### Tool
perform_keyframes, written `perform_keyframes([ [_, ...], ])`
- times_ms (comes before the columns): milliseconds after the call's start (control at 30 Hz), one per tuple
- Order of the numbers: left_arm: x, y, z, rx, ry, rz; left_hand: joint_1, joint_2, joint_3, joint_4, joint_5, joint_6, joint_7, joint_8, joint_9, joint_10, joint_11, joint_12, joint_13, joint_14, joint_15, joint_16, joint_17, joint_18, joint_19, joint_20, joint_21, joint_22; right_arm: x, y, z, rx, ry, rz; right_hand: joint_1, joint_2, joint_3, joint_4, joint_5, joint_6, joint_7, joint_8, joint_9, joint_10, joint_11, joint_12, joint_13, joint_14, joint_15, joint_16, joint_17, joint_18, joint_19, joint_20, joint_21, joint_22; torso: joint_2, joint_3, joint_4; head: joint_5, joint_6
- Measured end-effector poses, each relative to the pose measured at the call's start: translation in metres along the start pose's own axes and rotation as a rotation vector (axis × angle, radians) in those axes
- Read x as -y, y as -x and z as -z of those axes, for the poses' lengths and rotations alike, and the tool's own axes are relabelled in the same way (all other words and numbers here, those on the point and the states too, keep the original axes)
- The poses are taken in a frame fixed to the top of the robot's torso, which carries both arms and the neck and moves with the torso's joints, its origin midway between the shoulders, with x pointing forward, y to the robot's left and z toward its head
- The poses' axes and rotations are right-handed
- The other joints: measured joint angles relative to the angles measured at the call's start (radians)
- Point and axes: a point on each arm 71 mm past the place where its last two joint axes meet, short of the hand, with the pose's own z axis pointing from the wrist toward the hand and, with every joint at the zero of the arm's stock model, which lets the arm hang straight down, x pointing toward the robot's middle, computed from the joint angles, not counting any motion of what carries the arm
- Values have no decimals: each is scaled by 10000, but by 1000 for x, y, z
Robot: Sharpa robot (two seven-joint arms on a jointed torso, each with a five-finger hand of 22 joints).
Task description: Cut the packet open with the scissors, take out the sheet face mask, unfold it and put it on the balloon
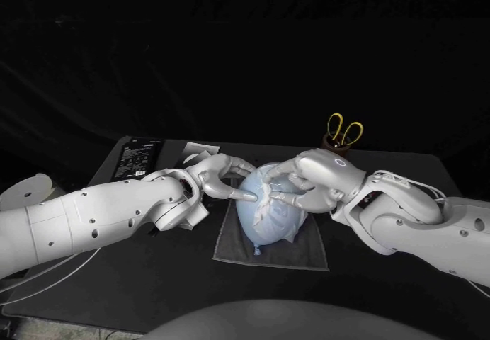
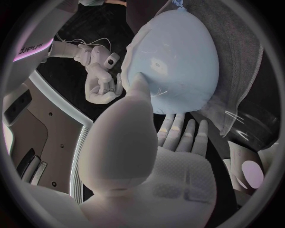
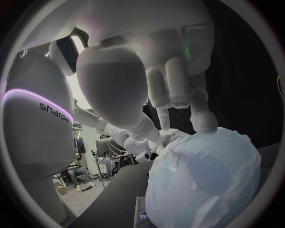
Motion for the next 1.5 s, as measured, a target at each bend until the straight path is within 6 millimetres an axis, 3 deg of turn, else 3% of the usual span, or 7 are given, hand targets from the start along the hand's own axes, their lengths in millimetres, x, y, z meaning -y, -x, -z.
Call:
perform_keyframes([
  [133,2,2,6,-20,-139,104,113,-113,-96,22,0,0,0,-29,-33,-231,88,-213,-3,-124,194,-112,-66,0,0,0,-40,-43,11,9,12,481,-385,-668,2,-62,-143,67,0,-63,60,-80,-58,-434,102,-1526,0,-214,80,-660,-438,163,-1000,105,-1447,-1022,0,0,4,-88,51],
  [367,5,9,20,1,-418,307,190,-513,-413,42,2,-345,-55,-309,-160,-796,431,-555,-40,-350,399,-336,-200,1,-155,5,-81,-123,31,22,30,1132,-1180,-1585,175,-235,114,342,0,-88,-95,-58,-74,-3928,2,-8521,-4414,-3441,96,-5380,-6165,247,-2189,381,-3763,-2451,-4,0,10,-198,83],
  [733,4,20,36,128,-636,498,194,-681,-701,62,2,-632,-90,-492,-273,-1024,659,-719,-48,-738,511,-548,-341,1,-475,0,-109,-209,47,29,40,1771,-1839,-2435,113,-673,94,665,0,-656,470,-346,-266,-4666,845,-13039,-9937,-5521,1219,-11185,-8813,246,-3541,1517,-7400,-5272,-1,3,14,-361,79],
  [833,4,22,39,175,-659,516,194,-681,-750,56,3,-699,-87,-525,-302,-1095,659,-748,-47,-827,520,-566,-371,1,-540,36,-124,-228,47,26,38,1710,-1886,-2447,109,-669,-916,714,0,-1173,545,-646,-473,-5003,1153,-13561,-10845,-6053,1529,-12248,-9389,246,-3989,1781,-8136,-5914,-2,0,14,-335,58],
  [1033,1,29,47,285,-629,530,238,-724,-804,56,3,-812,-84,-608,-336,-1222,676,-805,-57,-978,545,-676,-424,0,-721,-1,-124,-260,42,15,29,1366,-1948,-2210,1294,303,-4819,1752,0,-2176,380,-798,-1045,-5496,1547,-14108,-12134,-6548,1928,-13530,-10432,237,-4905,1877,-8313,-6908,-6,1,10,-306,-3],
  [1133,0,32,51,335,-605,529,233,-745,-839,30,35,-935,-109,-650,-368,-1393,666,-846,-67,-1128,546,-721,-468,0,-774,14,-124,-282,40,9,25,1195,-2000,-2045,1725,56,-5678,2455,1,-2699,303,-851,-1305,-5767,1663,-14229,-12388,-6770,2075,-13830,-10735,73,-5779,1872,-8387,-7416,-6,4,10,-274,-29],
  [1500,-2,38,58,523,-609,531,154,-824,-1192,56,42,-1271,-128,-822,-468,-1955,514,-1014,-90,-1479,511,-887,-580,1,-1176,21,-163,-352,36,-5,5,848,-2201,-1645,1242,-1127,-7353,2587,1,-5306,-42,-1028,-2196,-9051,1755,-14459,-12603,-9944,2468,-14786,-11799,-317,-8185,1890,-8550,-8468,2,4,22,-221,-13],
])
